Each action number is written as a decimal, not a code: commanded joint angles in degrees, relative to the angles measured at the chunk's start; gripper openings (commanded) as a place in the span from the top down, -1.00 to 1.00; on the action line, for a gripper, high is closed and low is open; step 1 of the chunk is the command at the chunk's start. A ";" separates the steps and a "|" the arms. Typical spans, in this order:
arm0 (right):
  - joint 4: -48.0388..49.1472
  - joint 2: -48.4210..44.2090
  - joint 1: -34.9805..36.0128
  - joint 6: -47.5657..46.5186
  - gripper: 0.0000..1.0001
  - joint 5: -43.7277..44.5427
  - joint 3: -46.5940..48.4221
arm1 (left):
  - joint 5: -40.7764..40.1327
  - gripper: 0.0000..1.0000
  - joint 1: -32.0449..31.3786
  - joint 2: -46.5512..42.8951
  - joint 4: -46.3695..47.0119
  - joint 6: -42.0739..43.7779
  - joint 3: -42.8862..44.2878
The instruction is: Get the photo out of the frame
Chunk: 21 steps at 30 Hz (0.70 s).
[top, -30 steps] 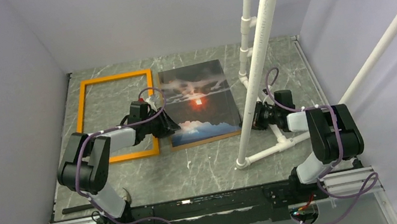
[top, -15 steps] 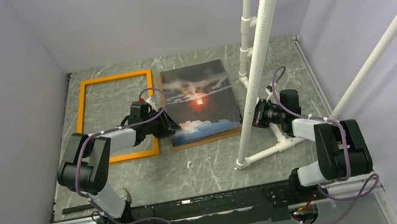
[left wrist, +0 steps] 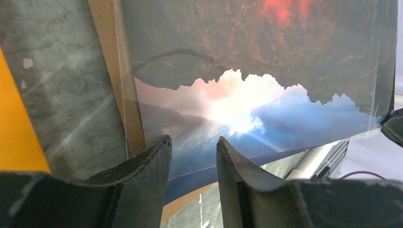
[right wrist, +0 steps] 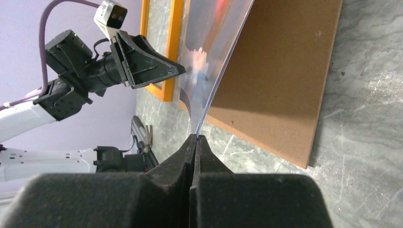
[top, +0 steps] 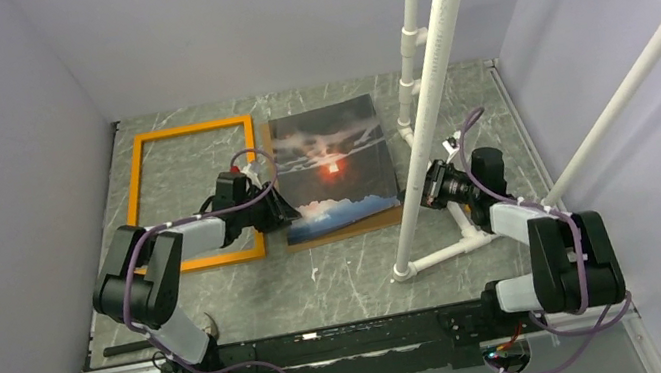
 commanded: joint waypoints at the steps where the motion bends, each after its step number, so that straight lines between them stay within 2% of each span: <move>1: -7.51 -4.37 -0.46 -5.35 1.00 0.81 4.06 | -2.63 0.08 0.11 0.85 -4.08 1.69 -2.21; 7: -19.48 -6.97 -0.45 -11.08 1.00 2.00 10.98 | -1.77 0.08 0.04 2.07 -0.76 0.05 -4.32; 14: -21.92 -8.89 -0.35 -11.49 1.00 2.22 14.30 | -1.26 0.08 0.05 1.44 0.35 -0.27 -5.40; 19: -28.30 -9.12 -0.43 -13.23 1.00 11.10 14.85 | -0.58 -0.06 0.09 -0.01 -1.42 0.38 -4.17; 20: -28.59 -9.13 -0.43 -13.54 0.97 13.18 14.12 | -0.06 -0.11 0.07 -0.47 -1.95 0.58 -3.71; 21: -28.56 -8.89 -0.43 -13.71 0.83 14.64 13.27 | 0.14 -0.17 0.05 -0.98 -2.74 0.93 -2.75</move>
